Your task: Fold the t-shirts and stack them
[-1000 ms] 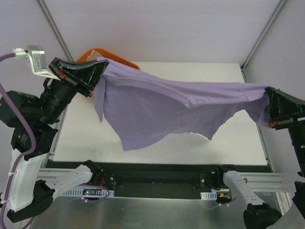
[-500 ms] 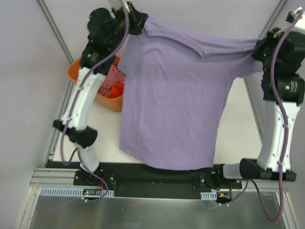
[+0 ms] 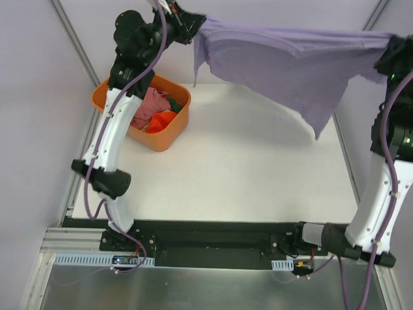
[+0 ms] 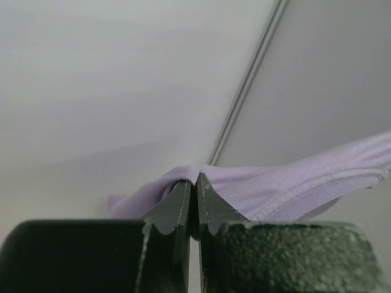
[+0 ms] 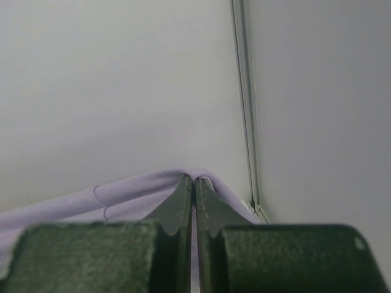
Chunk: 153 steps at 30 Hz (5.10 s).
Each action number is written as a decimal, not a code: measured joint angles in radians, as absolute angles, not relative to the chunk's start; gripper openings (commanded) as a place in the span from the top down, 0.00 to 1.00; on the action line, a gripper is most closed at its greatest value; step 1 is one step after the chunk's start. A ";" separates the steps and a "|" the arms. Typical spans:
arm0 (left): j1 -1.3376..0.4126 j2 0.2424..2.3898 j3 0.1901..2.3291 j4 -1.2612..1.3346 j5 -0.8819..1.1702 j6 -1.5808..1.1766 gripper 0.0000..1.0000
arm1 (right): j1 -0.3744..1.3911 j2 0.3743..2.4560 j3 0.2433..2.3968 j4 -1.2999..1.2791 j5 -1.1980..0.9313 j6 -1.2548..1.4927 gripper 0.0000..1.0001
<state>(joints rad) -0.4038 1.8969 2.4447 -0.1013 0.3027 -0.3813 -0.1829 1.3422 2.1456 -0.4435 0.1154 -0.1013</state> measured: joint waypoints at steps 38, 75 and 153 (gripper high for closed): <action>-0.525 1.285 0.570 -0.083 0.310 -0.553 0.43 | -0.193 0.712 0.614 -0.844 0.044 0.194 0.24; -0.326 1.362 0.870 -0.147 -0.097 -0.443 0.01 | -0.007 0.897 0.690 -0.550 -0.269 0.073 0.04; -0.472 1.552 0.868 -0.202 0.104 -0.685 0.01 | 0.007 1.816 1.158 -0.372 -0.260 0.122 0.02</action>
<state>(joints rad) -0.4717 1.5517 0.8684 -0.2020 0.1036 -0.6853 0.0074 1.8156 1.1580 -0.3721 -0.2604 0.1219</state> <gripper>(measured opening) 0.990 0.974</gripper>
